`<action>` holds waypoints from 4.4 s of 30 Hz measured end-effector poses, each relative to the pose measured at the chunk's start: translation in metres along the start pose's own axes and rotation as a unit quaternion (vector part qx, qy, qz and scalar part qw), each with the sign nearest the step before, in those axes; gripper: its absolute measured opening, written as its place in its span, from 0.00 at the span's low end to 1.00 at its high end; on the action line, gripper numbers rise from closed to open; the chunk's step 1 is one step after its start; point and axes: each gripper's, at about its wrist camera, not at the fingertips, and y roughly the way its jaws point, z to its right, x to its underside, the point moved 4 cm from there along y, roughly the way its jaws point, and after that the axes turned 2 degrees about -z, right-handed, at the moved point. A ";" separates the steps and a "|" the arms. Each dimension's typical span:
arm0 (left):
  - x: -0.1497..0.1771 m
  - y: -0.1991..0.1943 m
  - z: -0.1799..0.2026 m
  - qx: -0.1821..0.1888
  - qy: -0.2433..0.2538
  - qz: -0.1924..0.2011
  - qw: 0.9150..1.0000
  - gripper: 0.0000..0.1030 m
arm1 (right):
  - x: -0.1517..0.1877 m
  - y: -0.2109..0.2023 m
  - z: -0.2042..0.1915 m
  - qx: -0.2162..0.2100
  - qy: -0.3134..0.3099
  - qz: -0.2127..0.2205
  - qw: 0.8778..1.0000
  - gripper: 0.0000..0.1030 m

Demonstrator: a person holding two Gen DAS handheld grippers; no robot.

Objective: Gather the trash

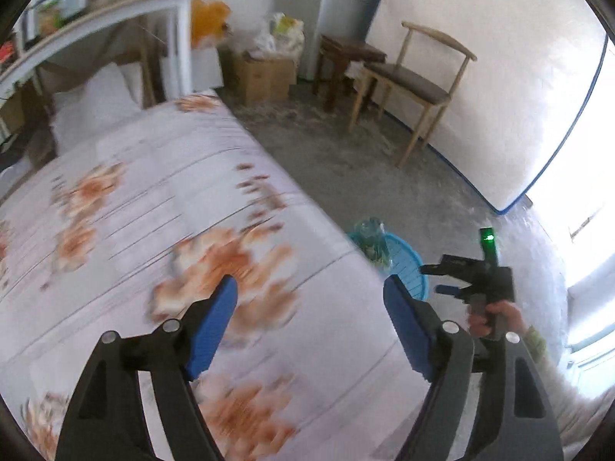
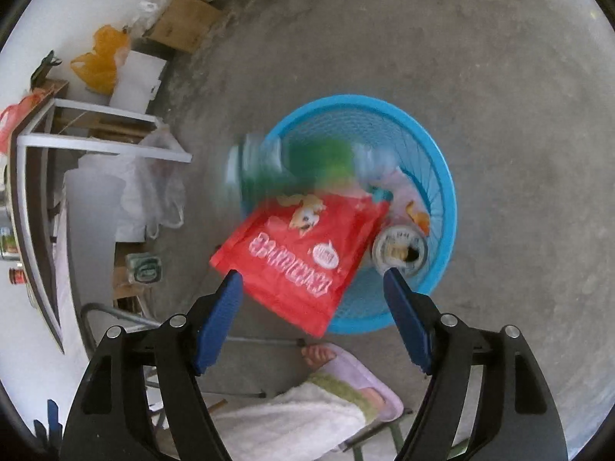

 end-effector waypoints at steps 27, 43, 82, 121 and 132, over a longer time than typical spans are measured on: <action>0.087 -0.133 0.039 -0.025 -0.064 0.178 0.982 0.95 | 0.177 -0.213 -0.138 0.048 -0.384 0.303 0.871 0.93; 0.117 -0.149 0.031 -0.204 -0.125 0.176 0.955 0.95 | 0.253 -0.198 -0.175 0.097 -0.486 0.352 0.794 0.93; 0.129 -0.097 0.020 -0.227 -0.192 0.035 0.954 0.95 | 0.221 -0.171 -0.147 0.098 -0.433 0.239 0.863 0.93; 0.140 -0.097 0.018 -0.264 -0.176 0.021 0.948 0.95 | 0.217 -0.170 -0.141 0.112 -0.441 0.234 0.860 0.93; 0.146 -0.096 0.016 -0.262 -0.166 0.012 0.951 0.95 | 0.218 -0.169 -0.141 0.116 -0.444 0.230 0.858 0.93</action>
